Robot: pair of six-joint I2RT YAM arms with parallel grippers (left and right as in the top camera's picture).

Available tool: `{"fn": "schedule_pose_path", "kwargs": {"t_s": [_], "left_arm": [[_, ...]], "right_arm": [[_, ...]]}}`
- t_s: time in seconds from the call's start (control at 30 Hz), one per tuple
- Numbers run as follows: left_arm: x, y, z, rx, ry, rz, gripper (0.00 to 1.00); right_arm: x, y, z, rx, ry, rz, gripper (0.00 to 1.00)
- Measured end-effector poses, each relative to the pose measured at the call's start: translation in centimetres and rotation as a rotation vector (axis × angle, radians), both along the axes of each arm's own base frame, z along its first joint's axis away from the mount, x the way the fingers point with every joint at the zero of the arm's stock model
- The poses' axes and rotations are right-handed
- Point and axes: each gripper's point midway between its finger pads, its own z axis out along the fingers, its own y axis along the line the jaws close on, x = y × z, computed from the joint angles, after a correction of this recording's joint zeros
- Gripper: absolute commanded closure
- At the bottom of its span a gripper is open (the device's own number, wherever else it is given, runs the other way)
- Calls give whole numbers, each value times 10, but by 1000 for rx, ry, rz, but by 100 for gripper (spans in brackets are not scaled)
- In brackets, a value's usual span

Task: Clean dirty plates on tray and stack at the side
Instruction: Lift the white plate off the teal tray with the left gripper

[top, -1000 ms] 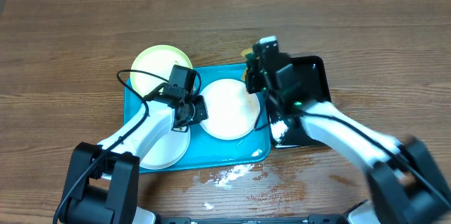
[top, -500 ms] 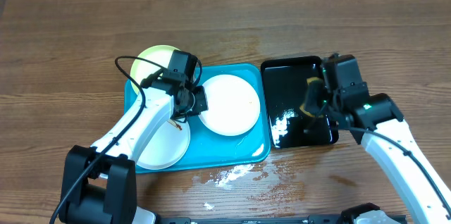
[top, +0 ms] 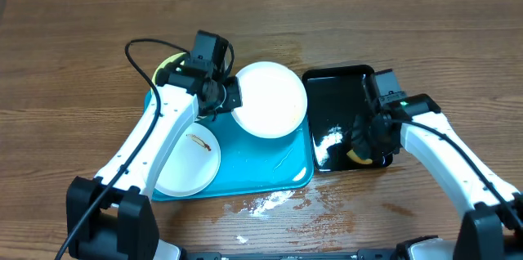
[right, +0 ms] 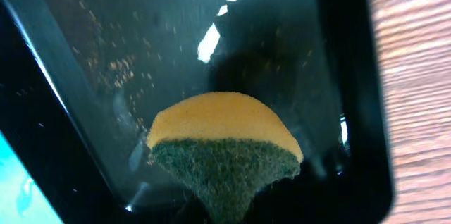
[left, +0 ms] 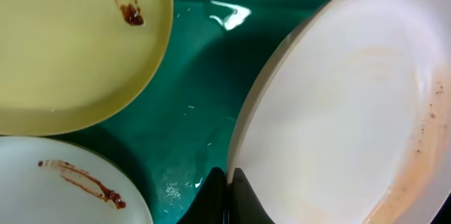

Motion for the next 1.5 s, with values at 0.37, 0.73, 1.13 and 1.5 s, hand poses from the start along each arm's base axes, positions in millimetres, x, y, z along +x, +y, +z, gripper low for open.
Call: {"fn": "schedule_pose_path", "kwargs": {"t_s": [0.37,0.73,1.13,1.5], "left_arm": [[33,-17,35,-2,-169,-40,96],[55,-65,60,5,-370,-114,96],[91,-125,58,125,-617,-270,96],[74,-183,126,484,-995,-358,96]], "right_arm": [[-3,7,-8,38,39,4,94],[17,13,-20,68,-62,-9,88],[19,17,-19,94,-70,-14,86],[16,17,-20,93,-56,-15,82]]}}
